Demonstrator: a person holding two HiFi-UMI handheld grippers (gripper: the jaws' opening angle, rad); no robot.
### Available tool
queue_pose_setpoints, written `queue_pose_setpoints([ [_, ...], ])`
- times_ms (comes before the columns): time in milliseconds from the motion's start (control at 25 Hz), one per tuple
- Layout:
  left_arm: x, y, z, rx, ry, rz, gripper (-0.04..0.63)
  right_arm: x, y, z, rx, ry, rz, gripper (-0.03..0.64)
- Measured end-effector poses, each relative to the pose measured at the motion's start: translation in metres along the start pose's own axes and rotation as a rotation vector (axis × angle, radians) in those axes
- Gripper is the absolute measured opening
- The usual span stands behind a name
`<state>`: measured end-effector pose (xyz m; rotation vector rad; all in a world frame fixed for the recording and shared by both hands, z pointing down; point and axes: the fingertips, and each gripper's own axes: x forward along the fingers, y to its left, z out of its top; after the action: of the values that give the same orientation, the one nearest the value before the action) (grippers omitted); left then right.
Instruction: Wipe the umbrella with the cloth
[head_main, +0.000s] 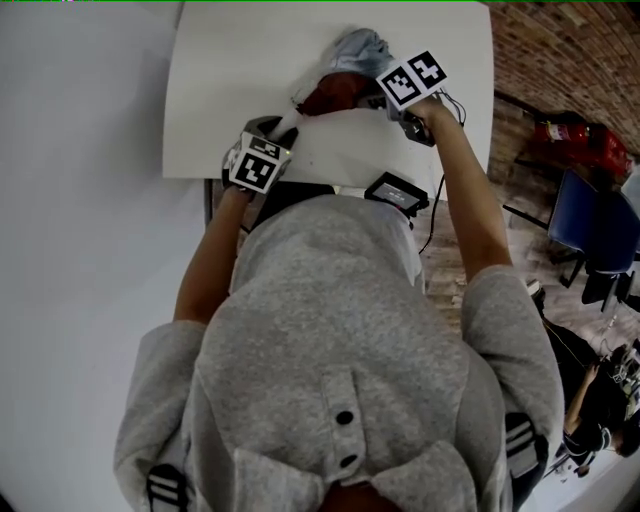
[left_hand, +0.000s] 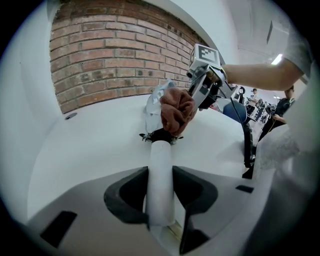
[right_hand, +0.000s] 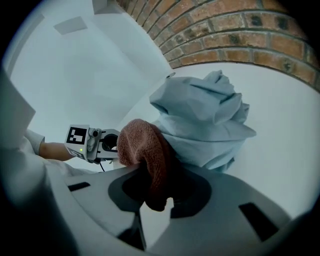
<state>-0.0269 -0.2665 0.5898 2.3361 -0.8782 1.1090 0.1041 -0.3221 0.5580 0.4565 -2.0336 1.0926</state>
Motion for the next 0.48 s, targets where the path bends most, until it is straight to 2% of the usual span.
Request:
queue_pose_setpoints([
  [200, 0.002, -0.001, -0.001, 0.003, 0.006, -0.003, 0.156, -0.012, -0.018, -0.002, -0.014, 0.003, -0.057, 0.092],
  [480, 0.000, -0.003, 0.001, 0.006, 0.008, -0.001, 0.156, -0.022, -0.021, -0.009, -0.012, 0.021, -0.045, 0.094],
])
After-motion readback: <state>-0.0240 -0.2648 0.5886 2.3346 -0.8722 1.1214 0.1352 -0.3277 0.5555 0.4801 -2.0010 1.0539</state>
